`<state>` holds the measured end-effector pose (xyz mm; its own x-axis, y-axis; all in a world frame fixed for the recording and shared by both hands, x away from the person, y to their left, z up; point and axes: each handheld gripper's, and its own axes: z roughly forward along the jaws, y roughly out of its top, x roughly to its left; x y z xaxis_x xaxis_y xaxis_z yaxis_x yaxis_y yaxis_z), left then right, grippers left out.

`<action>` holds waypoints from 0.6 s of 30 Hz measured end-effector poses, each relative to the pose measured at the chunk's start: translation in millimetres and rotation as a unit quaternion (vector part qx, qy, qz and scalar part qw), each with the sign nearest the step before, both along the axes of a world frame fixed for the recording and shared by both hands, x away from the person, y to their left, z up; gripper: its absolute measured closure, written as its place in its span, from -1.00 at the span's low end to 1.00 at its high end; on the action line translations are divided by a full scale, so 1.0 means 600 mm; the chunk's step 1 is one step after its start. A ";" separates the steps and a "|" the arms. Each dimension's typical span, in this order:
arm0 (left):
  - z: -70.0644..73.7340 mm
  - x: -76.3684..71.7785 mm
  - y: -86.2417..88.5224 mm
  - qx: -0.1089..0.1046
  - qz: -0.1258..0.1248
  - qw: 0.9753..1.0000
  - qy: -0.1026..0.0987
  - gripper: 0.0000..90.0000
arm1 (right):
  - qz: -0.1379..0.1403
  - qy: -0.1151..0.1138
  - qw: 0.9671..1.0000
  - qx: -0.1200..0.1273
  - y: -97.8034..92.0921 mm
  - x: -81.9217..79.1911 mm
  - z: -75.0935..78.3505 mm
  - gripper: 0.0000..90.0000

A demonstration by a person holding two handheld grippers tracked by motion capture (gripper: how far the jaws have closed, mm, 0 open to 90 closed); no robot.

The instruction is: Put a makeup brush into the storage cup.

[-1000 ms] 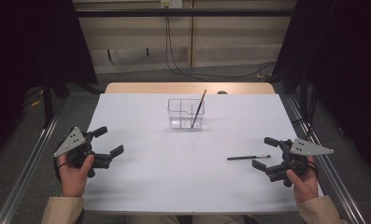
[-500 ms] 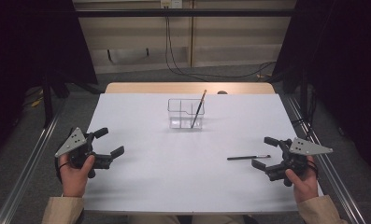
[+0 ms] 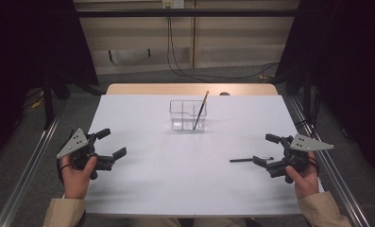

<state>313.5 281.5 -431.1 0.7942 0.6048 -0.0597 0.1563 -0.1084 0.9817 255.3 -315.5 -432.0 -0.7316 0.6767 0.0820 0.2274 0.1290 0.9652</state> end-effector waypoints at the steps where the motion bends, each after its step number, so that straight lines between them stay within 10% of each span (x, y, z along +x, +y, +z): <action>1: 0.000 0.000 -0.001 -0.001 -0.001 1.000 -0.001 -1.00 | -0.001 0.000 1.000 0.002 0.000 0.002 0.000 -1.00; 18: 0.000 0.004 -0.013 -0.003 -0.013 1.000 0.000 -1.00 | -0.024 -0.003 1.000 0.013 -0.009 0.041 0.007 -1.00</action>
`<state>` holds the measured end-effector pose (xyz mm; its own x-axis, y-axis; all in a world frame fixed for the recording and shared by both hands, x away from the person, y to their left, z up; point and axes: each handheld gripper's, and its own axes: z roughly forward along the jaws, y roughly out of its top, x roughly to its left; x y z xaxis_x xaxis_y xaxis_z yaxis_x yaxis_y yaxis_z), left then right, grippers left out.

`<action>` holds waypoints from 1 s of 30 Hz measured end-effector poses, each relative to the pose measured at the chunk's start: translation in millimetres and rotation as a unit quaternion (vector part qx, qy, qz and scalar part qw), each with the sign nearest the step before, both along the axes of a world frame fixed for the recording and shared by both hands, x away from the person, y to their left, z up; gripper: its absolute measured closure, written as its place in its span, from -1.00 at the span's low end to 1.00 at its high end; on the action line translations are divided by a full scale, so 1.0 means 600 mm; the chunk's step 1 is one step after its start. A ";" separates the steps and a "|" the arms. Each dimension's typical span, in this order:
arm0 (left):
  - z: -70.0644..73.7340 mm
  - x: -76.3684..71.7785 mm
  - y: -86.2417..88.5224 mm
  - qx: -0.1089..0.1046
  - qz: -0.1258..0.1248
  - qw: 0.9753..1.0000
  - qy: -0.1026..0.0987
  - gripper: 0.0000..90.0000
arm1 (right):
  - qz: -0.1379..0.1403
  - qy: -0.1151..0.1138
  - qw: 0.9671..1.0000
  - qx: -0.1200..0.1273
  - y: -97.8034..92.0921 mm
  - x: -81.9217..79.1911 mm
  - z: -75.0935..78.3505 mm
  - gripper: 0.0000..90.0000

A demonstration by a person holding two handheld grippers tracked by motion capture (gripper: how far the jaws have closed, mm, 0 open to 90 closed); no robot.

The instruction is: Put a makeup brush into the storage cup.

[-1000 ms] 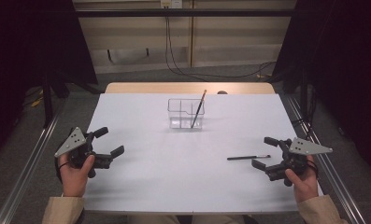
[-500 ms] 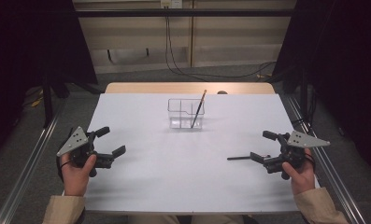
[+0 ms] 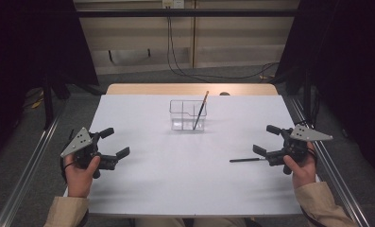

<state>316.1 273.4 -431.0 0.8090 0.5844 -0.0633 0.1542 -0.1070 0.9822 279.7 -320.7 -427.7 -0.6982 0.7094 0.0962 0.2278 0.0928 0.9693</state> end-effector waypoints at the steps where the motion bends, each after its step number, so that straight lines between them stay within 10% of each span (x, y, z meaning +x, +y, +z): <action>1: 0.000 0.000 0.000 0.001 0.000 1.000 -0.001 -1.00 | -0.001 -0.002 1.000 -0.001 0.000 0.002 0.000 -1.00; 30: 0.000 -0.005 -0.004 -0.003 -0.003 1.000 0.002 -1.00 | 0.005 0.037 0.998 -0.043 -0.006 0.047 -0.007 -1.00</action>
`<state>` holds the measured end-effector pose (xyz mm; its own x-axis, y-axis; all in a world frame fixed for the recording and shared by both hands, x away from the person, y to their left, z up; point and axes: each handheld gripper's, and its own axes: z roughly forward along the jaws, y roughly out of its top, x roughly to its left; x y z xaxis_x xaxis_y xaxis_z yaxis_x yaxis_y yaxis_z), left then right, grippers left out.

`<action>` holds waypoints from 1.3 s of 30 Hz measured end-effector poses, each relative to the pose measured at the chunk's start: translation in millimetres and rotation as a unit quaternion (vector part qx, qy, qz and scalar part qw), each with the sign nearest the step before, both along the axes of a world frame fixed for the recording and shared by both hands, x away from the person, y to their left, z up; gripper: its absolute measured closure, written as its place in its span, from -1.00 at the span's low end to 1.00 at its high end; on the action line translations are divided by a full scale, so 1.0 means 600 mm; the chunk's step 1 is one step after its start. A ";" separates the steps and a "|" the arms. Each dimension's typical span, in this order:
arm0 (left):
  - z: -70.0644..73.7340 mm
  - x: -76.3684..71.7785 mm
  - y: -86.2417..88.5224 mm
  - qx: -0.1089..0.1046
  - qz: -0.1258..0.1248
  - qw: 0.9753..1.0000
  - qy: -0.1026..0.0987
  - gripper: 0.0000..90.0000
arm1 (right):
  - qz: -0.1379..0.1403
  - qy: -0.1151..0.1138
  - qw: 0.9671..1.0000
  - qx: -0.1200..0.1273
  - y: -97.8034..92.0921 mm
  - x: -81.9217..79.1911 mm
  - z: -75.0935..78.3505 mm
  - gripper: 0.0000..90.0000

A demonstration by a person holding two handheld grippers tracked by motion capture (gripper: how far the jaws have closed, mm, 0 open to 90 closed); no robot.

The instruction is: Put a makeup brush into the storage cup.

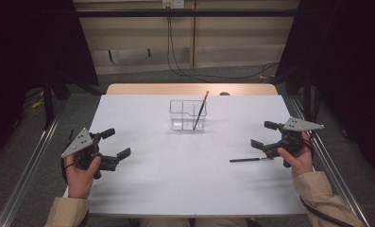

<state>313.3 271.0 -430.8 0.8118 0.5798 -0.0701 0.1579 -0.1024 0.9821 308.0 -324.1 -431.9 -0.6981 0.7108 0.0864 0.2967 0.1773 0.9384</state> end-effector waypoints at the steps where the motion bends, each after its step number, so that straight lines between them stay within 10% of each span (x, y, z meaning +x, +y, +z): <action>1: 0.000 0.000 0.001 0.003 0.000 1.000 0.000 -1.00 | 0.003 0.004 1.000 -0.005 0.000 0.002 0.000 -1.00; 19: 0.001 -0.003 -0.001 0.008 -0.002 1.000 -0.001 -1.00 | 0.044 0.057 0.993 -0.093 0.006 0.014 -0.001 -1.00; 29: 0.000 -0.002 -0.003 0.011 -0.004 1.000 0.000 -1.00 | 0.064 0.102 0.981 -0.149 0.006 0.025 -0.006 -1.00; 39: -0.001 -0.002 -0.005 0.009 -0.004 1.000 0.001 -1.00 | 0.089 0.142 0.963 -0.210 0.008 0.036 -0.006 -0.98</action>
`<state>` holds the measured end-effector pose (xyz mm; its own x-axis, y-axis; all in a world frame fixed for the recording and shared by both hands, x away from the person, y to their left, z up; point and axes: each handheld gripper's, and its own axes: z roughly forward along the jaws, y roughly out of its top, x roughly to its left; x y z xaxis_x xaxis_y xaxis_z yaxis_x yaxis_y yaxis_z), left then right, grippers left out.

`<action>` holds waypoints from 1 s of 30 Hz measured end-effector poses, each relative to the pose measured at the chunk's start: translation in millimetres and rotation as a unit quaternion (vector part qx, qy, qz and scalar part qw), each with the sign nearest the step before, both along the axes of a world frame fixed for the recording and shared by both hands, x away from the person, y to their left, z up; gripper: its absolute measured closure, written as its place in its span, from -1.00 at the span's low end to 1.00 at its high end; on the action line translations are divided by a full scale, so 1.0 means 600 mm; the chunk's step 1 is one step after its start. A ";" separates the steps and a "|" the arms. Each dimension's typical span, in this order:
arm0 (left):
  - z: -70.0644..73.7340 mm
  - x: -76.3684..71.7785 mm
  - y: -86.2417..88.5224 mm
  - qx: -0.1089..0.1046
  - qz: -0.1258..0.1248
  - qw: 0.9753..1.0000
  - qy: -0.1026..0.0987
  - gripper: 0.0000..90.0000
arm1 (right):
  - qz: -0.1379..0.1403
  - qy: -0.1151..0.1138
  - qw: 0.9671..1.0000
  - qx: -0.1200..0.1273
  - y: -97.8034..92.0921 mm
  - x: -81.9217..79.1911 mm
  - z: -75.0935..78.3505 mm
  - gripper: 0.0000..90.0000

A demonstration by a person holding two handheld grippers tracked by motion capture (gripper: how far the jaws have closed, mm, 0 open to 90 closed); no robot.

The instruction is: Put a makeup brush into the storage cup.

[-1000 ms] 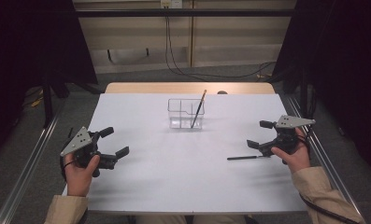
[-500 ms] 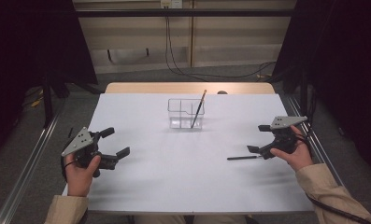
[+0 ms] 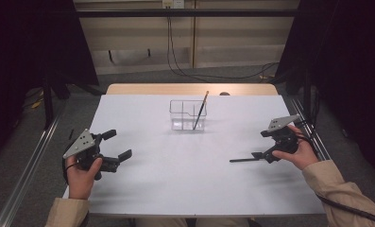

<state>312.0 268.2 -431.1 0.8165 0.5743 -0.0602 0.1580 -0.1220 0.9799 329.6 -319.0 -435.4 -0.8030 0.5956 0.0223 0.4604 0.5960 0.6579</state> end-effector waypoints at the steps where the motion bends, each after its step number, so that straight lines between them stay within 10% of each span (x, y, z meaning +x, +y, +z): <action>1: 0.000 0.000 0.000 0.000 0.000 1.000 0.000 -1.00 | 0.004 0.004 1.000 -0.005 0.000 0.001 0.000 -0.97; 18: -0.001 0.001 -0.002 0.006 -0.002 1.000 0.001 -0.99 | 0.034 0.056 0.993 -0.102 0.015 0.009 -0.009 -0.95; 30: -0.002 0.002 -0.002 0.003 -0.001 1.000 0.002 -0.99 | 0.065 0.091 0.982 -0.152 0.012 0.015 -0.009 -0.40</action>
<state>312.9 267.2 -432.5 0.8171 0.5733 -0.0606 0.1619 -0.1272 0.9786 338.4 -311.6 -440.8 -0.8719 0.4895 0.0090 0.4605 0.8138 0.3545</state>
